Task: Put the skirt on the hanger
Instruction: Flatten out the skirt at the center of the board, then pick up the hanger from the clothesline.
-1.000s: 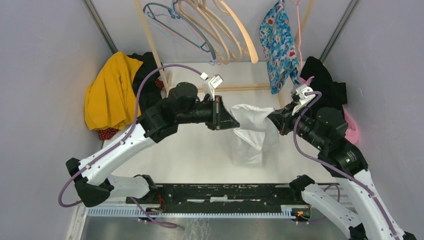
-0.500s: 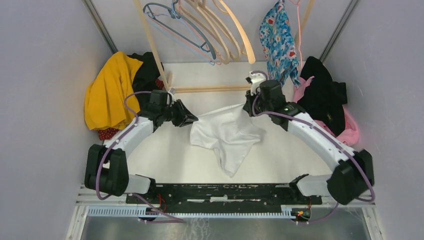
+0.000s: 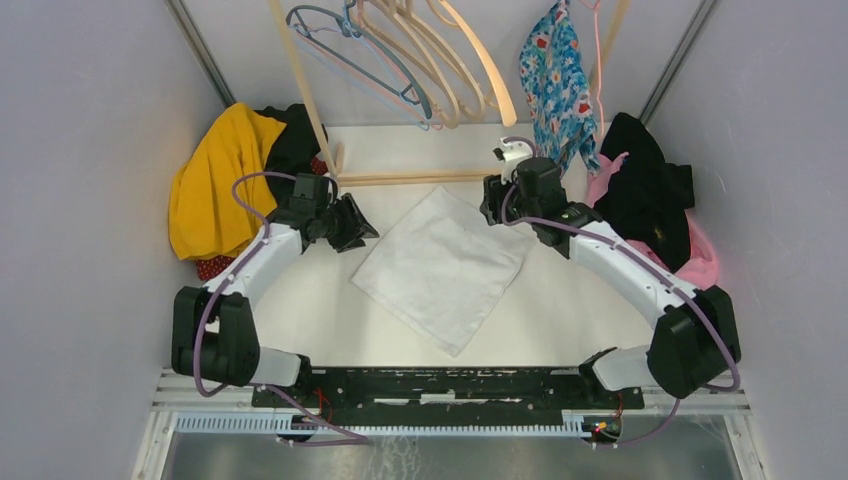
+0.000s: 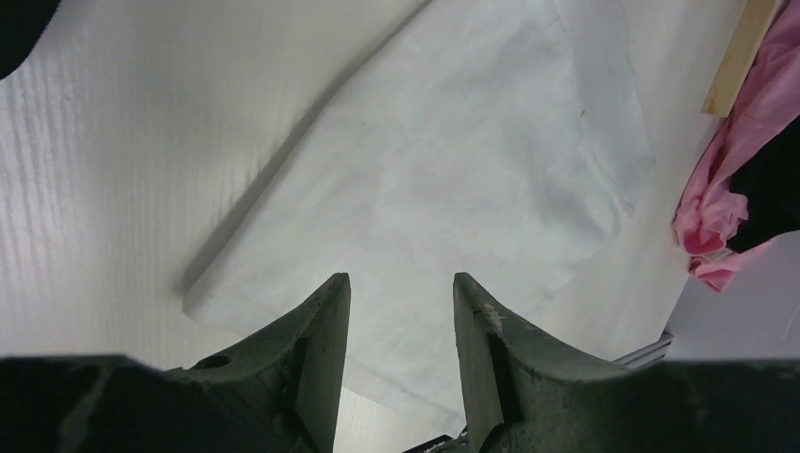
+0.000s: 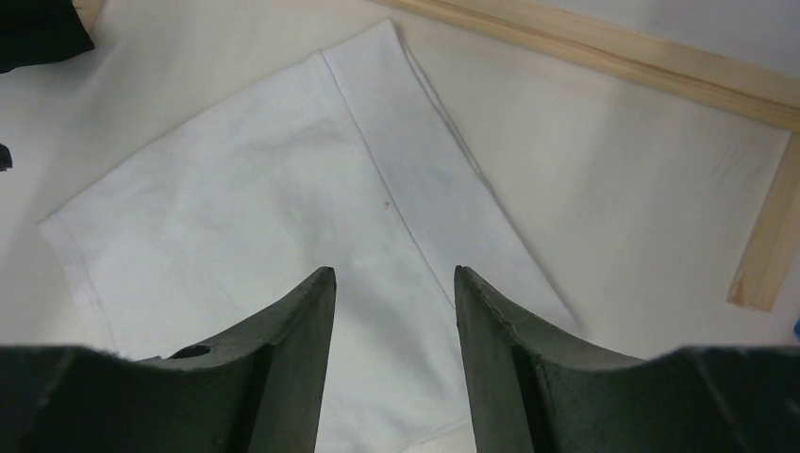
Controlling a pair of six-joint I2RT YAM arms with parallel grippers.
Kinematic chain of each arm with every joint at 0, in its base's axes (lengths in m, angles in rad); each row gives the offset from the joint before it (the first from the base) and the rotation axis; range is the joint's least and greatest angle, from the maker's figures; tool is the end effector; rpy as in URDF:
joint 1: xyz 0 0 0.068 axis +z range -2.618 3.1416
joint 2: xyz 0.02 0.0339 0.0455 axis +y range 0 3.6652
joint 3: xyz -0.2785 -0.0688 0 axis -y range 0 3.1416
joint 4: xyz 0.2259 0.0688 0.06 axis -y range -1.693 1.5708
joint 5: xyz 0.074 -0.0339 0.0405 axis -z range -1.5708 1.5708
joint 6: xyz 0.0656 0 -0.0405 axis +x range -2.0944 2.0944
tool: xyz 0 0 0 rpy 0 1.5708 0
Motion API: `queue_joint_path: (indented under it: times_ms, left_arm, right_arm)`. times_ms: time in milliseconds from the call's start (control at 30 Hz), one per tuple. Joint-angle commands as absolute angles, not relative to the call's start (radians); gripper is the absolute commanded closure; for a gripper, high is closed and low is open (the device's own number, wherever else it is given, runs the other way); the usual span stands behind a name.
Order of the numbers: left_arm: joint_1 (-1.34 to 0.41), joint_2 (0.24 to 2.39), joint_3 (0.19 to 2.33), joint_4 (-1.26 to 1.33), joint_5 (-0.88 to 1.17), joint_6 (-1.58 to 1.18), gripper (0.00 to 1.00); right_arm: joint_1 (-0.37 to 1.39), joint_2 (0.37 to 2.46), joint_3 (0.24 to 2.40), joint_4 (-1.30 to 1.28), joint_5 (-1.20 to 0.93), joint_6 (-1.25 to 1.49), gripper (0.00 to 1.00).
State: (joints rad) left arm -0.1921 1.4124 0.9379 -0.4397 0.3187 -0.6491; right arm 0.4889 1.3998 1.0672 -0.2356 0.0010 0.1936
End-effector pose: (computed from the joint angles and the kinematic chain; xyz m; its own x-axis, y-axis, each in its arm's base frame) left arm 0.2784 -0.0751 0.2307 -0.8425 -0.4209 -0.3363 -0.1760 0.8049 -0.5667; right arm 0.2855 0.1518 0.2958 -0.5564 -0.0781 -0.8272 -0.3687 0.9154 0.1616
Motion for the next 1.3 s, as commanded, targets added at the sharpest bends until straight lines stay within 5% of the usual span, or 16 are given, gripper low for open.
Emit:
queue_joint_path:
  times_ms: [0,333,400,467,567,833,1267]
  left_arm:
    - [-0.191,1.299,0.948,-0.498,0.264,-0.595,0.48]
    - [-0.195,1.163,0.905,-0.521,0.290,-0.596,0.47]
    - [-0.194,1.136,0.898,-0.517,0.296,-0.588,0.39]
    - [-0.195,1.115,0.892,-0.508,0.301,-0.584,0.12]
    - [-0.196,1.102,0.897,-0.510,0.304,-0.582,0.00]
    - [-0.195,1.096,0.909,-0.537,0.292,-0.581,0.01]
    - [-0.196,1.070,0.919,-0.559,0.294,-0.572,0.01]
  right_arm:
    - [0.489,1.317,0.962,-0.209,-0.022,0.247,0.45]
    - [0.495,1.115,0.878,-0.271,-0.068,0.271,0.46]
    - [0.494,1.026,0.933,-0.344,-0.066,0.260,0.47]
    - [0.495,0.968,1.002,-0.403,-0.073,0.256,0.47]
    - [0.495,0.927,1.115,-0.448,-0.121,0.263,0.47]
    - [0.512,1.037,1.318,-0.340,-0.387,0.354,0.56]
    - [0.549,1.196,1.623,-0.402,-0.208,0.258,0.59]
